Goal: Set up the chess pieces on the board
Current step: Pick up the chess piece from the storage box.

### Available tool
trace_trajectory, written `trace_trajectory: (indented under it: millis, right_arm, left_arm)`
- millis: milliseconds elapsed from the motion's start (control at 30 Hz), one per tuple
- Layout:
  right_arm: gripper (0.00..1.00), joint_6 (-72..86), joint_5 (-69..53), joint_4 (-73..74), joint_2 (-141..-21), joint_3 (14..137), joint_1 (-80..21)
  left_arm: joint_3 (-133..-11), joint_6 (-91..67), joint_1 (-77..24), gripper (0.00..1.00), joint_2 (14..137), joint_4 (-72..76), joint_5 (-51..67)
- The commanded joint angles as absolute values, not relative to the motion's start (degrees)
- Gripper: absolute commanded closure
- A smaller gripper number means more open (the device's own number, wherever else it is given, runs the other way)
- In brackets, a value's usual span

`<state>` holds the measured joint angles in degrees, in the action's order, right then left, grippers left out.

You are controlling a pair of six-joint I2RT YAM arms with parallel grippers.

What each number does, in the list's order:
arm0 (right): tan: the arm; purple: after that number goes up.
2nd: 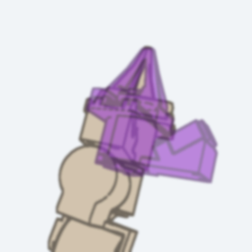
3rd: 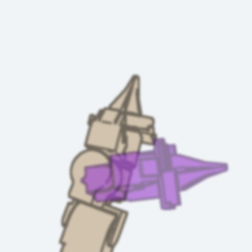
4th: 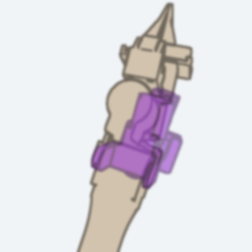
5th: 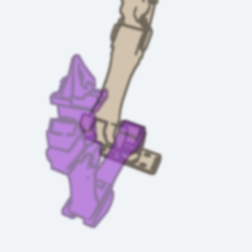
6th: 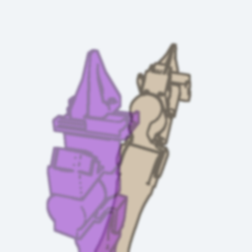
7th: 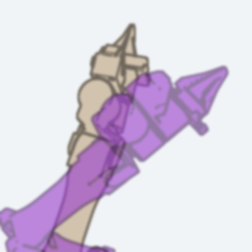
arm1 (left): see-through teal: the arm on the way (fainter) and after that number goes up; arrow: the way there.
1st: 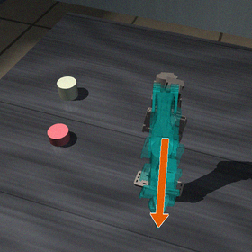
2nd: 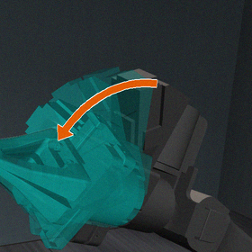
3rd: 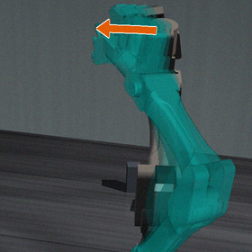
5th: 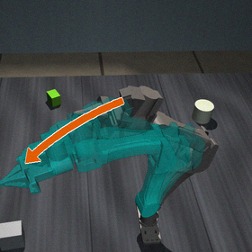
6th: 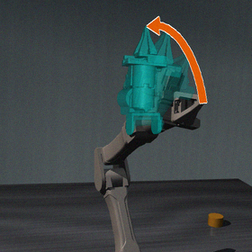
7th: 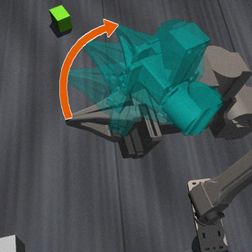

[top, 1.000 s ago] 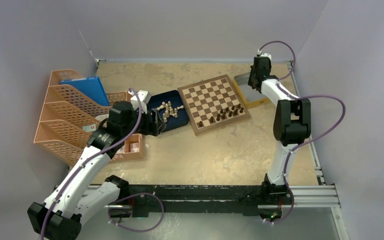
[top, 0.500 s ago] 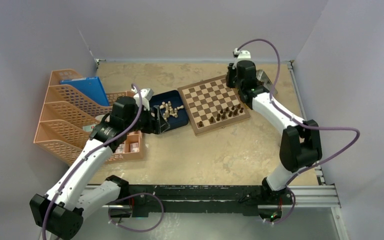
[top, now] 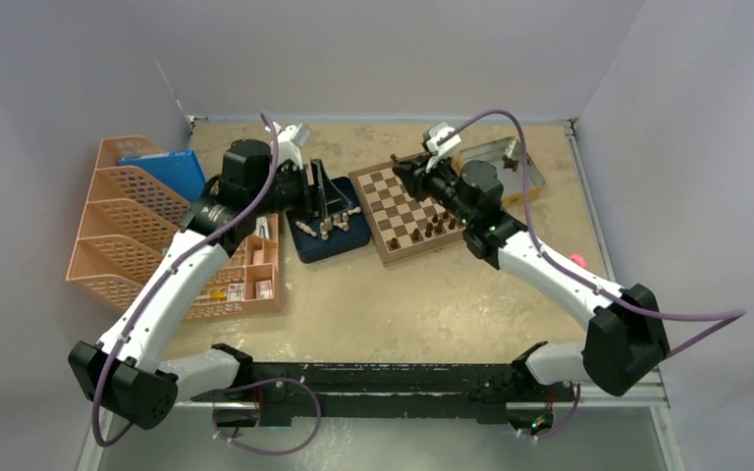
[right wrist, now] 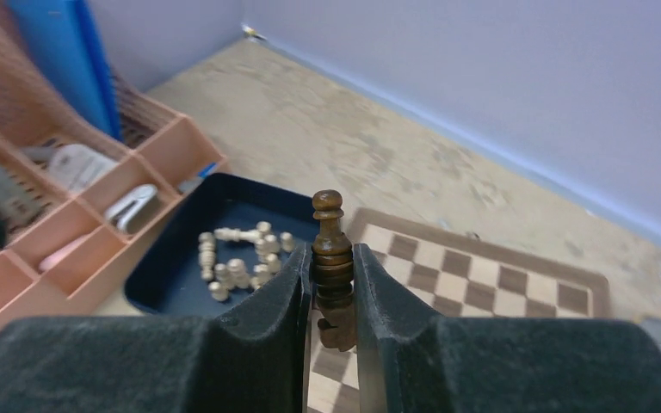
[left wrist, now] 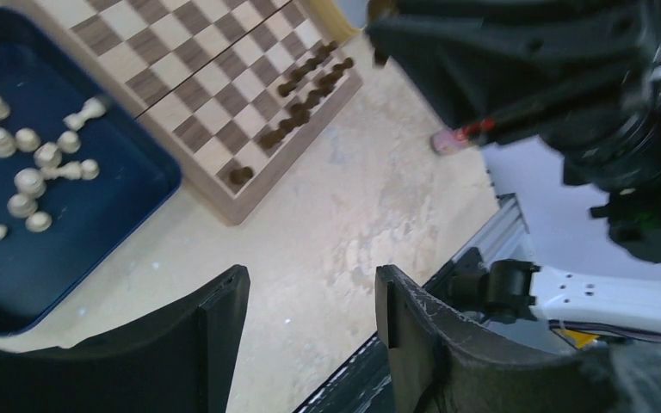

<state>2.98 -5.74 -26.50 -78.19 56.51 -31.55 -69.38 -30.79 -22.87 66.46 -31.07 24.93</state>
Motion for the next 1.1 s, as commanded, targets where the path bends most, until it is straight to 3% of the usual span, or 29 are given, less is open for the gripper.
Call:
trace_trajectory:
  millis: [0,400,1067]
  right_arm:
    - [0.83,-1.80,-10.94,-37.31,-74.11,53.82,-34.10]
    - [0.82,-6.08,-11.63,-39.61,-70.94,50.41,-39.61]
    - [0.82,-7.42,-12.15,-39.77,-70.37,50.11,-42.63]
  left_arm:
    - [-75.53,-34.39,-22.33,0.45,68.98,-27.07,31.20]
    - [-82.90,-36.17,-22.15,0.45,73.76,-24.30,34.68]
    - [-80.15,-38.36,-22.08,0.59,80.16,-20.29,41.60]
